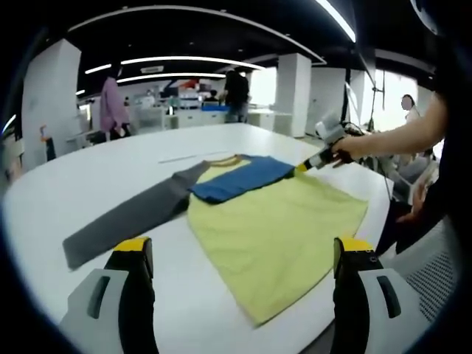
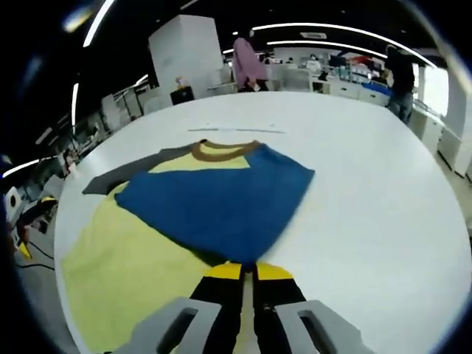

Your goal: Fold the garment on the visible template until the final outline fits inside the template.

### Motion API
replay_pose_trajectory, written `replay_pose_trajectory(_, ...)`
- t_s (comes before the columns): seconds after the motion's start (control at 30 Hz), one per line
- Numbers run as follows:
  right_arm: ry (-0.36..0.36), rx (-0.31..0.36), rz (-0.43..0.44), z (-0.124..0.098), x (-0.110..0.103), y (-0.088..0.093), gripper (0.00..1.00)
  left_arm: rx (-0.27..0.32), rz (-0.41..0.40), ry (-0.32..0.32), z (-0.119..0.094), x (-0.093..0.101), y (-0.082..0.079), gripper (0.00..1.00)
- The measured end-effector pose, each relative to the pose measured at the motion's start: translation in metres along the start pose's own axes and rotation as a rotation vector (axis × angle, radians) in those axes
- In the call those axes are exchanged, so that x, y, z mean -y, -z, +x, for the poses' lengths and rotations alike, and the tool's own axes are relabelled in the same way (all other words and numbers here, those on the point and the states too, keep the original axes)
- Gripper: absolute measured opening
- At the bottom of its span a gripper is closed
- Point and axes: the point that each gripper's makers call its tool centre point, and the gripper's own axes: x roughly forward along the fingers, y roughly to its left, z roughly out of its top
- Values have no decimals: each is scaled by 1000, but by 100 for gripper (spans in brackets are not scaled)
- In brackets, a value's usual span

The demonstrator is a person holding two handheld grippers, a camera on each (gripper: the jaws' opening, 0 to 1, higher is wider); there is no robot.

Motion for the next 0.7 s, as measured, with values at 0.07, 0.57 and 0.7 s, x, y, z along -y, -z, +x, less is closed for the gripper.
replay_pose_trajectory(0.07, 13, -5, -18, -2, 3, 0, 0, 0, 1, -1, 0, 0, 0, 99)
replay_pose_trajectory(0.57, 79, -69, -205, -13, 23, 1, 0, -4, 2, 2, 2, 1, 0, 99)
replay_pose_trajectory(0.7, 99, -89, -253, -14, 26, 3, 0, -5, 1, -2, 1, 0, 0, 99)
